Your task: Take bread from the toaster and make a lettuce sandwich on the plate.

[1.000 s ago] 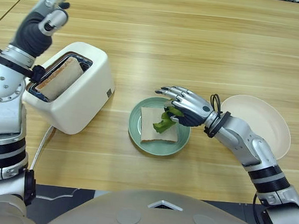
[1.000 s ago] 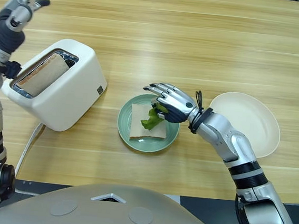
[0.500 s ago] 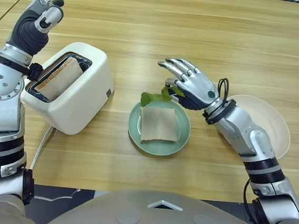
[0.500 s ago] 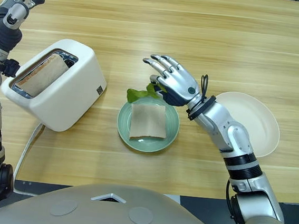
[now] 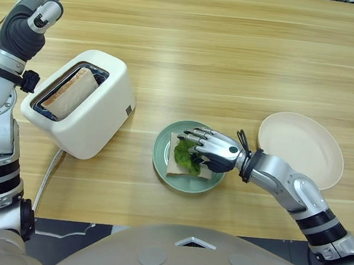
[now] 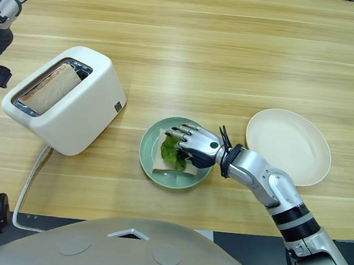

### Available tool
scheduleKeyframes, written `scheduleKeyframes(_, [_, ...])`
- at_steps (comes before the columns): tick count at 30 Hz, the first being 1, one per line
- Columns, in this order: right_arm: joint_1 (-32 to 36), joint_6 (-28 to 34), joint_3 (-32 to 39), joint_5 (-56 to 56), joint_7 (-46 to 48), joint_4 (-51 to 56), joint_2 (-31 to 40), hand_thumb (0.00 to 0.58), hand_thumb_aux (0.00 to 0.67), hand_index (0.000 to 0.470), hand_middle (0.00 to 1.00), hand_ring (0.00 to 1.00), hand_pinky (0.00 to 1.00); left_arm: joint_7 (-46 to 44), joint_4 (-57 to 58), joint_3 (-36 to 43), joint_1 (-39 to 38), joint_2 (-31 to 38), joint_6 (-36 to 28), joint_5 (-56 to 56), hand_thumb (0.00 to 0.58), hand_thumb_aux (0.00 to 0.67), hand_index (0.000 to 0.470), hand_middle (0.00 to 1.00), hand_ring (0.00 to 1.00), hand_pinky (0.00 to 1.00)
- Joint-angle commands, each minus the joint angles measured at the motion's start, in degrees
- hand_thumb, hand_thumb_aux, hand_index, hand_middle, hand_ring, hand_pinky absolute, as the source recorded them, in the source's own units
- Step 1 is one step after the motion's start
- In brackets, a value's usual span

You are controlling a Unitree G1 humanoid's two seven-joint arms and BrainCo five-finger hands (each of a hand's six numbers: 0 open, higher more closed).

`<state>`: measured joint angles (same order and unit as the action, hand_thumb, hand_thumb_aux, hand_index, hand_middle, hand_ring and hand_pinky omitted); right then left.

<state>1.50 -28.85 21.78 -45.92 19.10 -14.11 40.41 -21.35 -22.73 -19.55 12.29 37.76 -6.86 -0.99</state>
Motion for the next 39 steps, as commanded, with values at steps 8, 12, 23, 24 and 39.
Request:
scheduleKeyframes(8, [-0.1, 0.4, -2.3, 1.7, 1.1, -0.5, 0.0, 0.000, 0.000, 0.000, 0.00, 0.00, 0.00, -4.2, 2.9, 3.3, -11.8, 10.2, 8.1, -14.9, 0.000, 0.000, 0.000, 0.00, 0.00, 0.00])
scheduleKeyframes(12, [-0.2, 0.7, -5.9, 4.1, 0.8, -3.9, 0.5, 0.000, 0.000, 0.000, 0.00, 0.00, 0.00, -6.3, 2.6, -0.9, -19.6, 14.9, 12.8, -19.6, 0.000, 0.000, 0.000, 0.00, 0.00, 0.00])
scheduleKeyframes(23, [0.3, 1.2, -12.2, 8.8, -0.3, -7.7, -0.8, 0.000, 0.000, 0.000, 0.00, 0.00, 0.00, -5.7, 5.3, 0.2, -22.5, 16.3, 14.9, -27.6, 0.368, 0.265, 0.186, 0.00, 0.00, 0.00])
scheduleKeyframes(24, [0.4, 1.2, -12.4, 8.7, -0.5, -7.3, -0.9, 0.000, 0.000, 0.000, 0.00, 0.00, 0.00, -6.0, 5.6, 0.8, -22.5, 16.2, 15.4, -27.4, 0.580, 0.670, 0.470, 0.00, 0.00, 0.00])
scheduleKeyframes(39, [2.2, -0.9, -11.9, 4.7, -6.4, 1.8, -0.9, 0.000, 0.000, 0.000, 0.00, 0.00, 0.00, -0.4, 7.5, -1.2, -10.6, 10.6, 17.9, -15.7, 0.580, 0.670, 0.470, 0.00, 0.00, 0.00])
